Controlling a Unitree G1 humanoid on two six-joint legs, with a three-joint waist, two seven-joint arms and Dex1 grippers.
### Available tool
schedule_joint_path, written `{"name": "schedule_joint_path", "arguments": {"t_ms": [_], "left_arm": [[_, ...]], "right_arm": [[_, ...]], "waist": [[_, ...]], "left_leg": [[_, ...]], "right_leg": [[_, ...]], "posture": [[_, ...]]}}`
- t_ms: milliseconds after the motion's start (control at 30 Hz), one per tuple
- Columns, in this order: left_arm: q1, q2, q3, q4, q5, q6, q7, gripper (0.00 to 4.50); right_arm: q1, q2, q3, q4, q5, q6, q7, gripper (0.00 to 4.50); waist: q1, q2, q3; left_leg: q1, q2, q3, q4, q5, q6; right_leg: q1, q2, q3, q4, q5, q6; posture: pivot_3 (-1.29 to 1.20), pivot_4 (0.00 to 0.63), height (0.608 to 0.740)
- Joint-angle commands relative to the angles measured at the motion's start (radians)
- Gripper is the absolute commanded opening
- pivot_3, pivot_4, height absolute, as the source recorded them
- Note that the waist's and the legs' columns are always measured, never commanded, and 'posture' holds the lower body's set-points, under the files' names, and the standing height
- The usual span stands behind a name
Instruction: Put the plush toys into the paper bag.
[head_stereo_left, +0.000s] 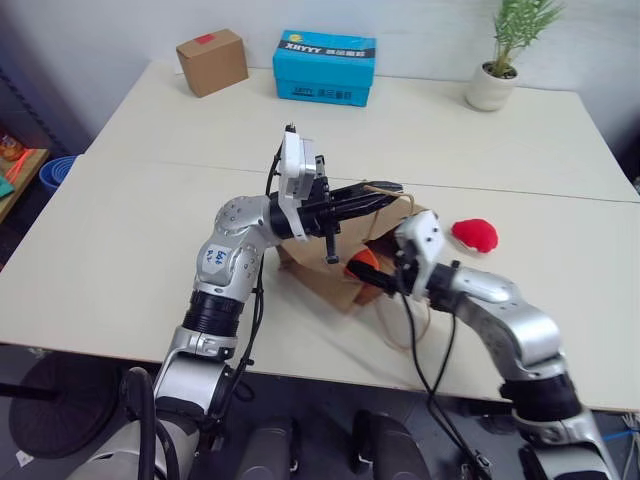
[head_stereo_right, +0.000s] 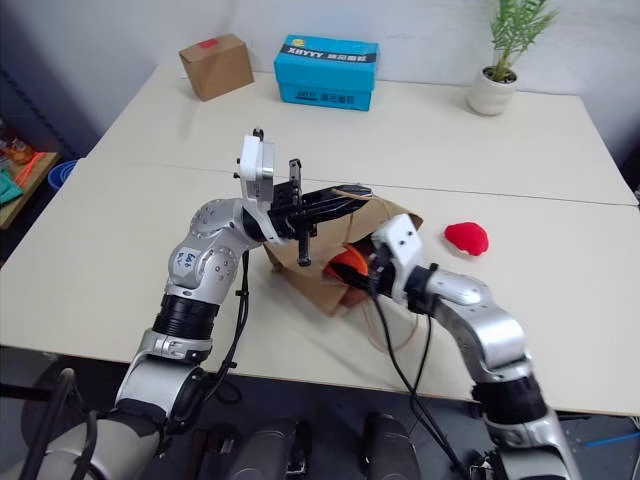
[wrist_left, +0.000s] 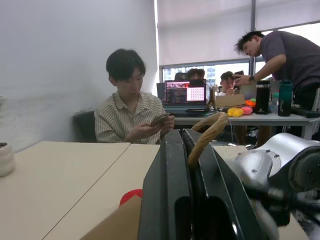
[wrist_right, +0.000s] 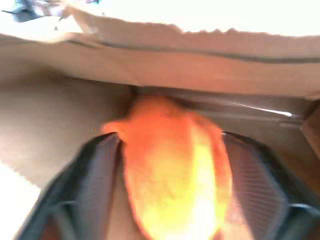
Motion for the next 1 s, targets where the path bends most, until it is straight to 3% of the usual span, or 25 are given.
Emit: {"name": "schedule_joint_path", "arguments": {"t_ms": [33,200,333,500,667,800,933,1000], "left_arm": [[-0.03,0.015,0.012,-0.008,0.0,-0.022,-0.006,0.0],[-0.032,0.032,0.019,-0.002,-0.003,-0.025,-0.011,0.0],[-0.038,0.053,0.034,-0.015,-0.01,-0.015,-0.005,0.0],[-0.043,0.076,0.036,-0.022,-0.008,0.008,0.001,0.0],[-0.061,0.095,0.047,-0.014,-0.009,0.028,0.005,0.0],[-0.066,0.091,0.042,-0.019,-0.005,0.031,0.013,0.0],[-0.07,0.085,0.038,-0.018,0.0,0.029,0.023,0.0],[-0.07,0.086,0.038,-0.016,0.002,0.028,0.026,0.0]], "right_arm": [[0.144,-0.085,-0.233,-0.125,0.173,-0.023,0.131,4.45],[0.3,-0.133,-0.403,-0.149,0.237,-0.038,0.145,4.45],[0.558,-0.055,-0.629,0.056,-0.015,-0.439,0.121,4.45],[0.596,-0.062,-0.6,0.154,-0.142,-0.563,0.071,4.45],[0.458,-0.148,-0.511,0.201,-0.159,-0.489,0.069,4.45],[0.191,-0.23,-0.327,0.351,-0.237,-0.37,0.076,4.45],[-0.077,-0.208,-0.214,0.585,-0.291,-0.361,0.064,4.45],[-0.177,-0.201,-0.149,0.718,-0.335,-0.408,0.098,4.07]], "waist": [[0.005,0.0,0.0],[-0.002,0.0,0.0],[0.008,0.0,0.0],[-0.01,0.0,0.0],[-0.027,0.0,0.0],[-0.032,0.001,0.0],[-0.028,0.001,0.001],[-0.023,0.001,0.001]], "left_leg": [[-0.001,0.0,0.0,0.0,0.0,0.001],[0.002,0.0,0.001,0.0,0.0,0.001],[0.003,0.0,-0.001,-0.001,0.0,0.001],[0.006,0.0,0.006,-0.001,0.0,0.002],[0.016,0.002,0.013,-0.002,-0.001,0.0],[0.017,0.004,0.014,-0.002,-0.001,-0.001],[0.015,0.005,0.013,-0.002,-0.001,-0.003],[0.013,0.005,0.012,-0.002,-0.001,-0.003]], "right_leg": [[0.0,0.0,-0.001,-0.001,0.0,0.0],[0.002,0.0,-0.002,-0.001,0.001,0.001],[0.003,0.001,0.0,0.0,0.0,0.001],[0.003,0.0,0.001,0.0,0.002,0.003],[0.005,-0.001,0.006,0.001,0.001,0.002],[0.004,-0.002,0.008,0.003,0.001,0.001],[0.003,-0.002,0.008,0.006,-0.001,-0.002],[0.003,-0.001,0.006,0.006,-0.001,-0.003]], "posture": [[0.0,0.15,0.74],[0.0,0.15,0.74],[0.0,0.15,0.74],[0.0,0.15,0.74],[0.0,0.15,0.74],[0.0,0.15,0.74],[0.0,0.15,0.74],[0.0,0.15,0.74]]}}
